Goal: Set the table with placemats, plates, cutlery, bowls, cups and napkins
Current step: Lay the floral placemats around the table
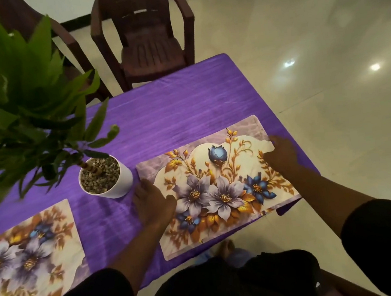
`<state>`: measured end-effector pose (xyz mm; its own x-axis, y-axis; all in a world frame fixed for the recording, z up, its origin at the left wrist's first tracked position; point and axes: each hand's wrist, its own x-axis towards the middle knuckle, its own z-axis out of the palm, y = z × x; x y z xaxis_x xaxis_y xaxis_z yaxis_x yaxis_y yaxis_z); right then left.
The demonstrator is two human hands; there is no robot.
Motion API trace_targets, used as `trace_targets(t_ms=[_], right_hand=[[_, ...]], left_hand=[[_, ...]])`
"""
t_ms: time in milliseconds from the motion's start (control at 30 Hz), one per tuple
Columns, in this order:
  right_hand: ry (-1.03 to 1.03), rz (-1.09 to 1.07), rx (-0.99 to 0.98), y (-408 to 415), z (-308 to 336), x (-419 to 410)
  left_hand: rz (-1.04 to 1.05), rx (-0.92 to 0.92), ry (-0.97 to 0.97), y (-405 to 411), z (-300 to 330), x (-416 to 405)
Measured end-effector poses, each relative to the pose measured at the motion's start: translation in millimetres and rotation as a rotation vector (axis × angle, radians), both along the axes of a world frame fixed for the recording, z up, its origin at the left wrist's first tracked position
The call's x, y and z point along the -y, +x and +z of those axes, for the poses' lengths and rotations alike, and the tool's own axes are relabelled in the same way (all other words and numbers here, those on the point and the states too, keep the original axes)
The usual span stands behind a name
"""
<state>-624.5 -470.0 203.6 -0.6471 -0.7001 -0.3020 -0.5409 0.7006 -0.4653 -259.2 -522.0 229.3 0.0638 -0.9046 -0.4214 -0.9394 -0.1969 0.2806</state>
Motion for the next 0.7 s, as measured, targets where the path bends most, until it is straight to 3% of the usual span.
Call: trace_targets(t_ms=[233, 433, 700], right_hand=[[0.059, 0.016, -0.003, -1.2, -7.1, 3.1], [-0.045, -0.011, 0.035, -8.5, -4.9, 1.9], [-0.098, 0.138, 0.057, -18.9, 3.1, -0.3]], left_hand=[[-0.076, 0.099, 0.005, -6.2, -6.2, 5.2], [-0.001, 0.083, -0.014, -11.2, -13.5, 2.8], [0.103, 0.053, -0.019, -28.7, -25.0, -16.1]])
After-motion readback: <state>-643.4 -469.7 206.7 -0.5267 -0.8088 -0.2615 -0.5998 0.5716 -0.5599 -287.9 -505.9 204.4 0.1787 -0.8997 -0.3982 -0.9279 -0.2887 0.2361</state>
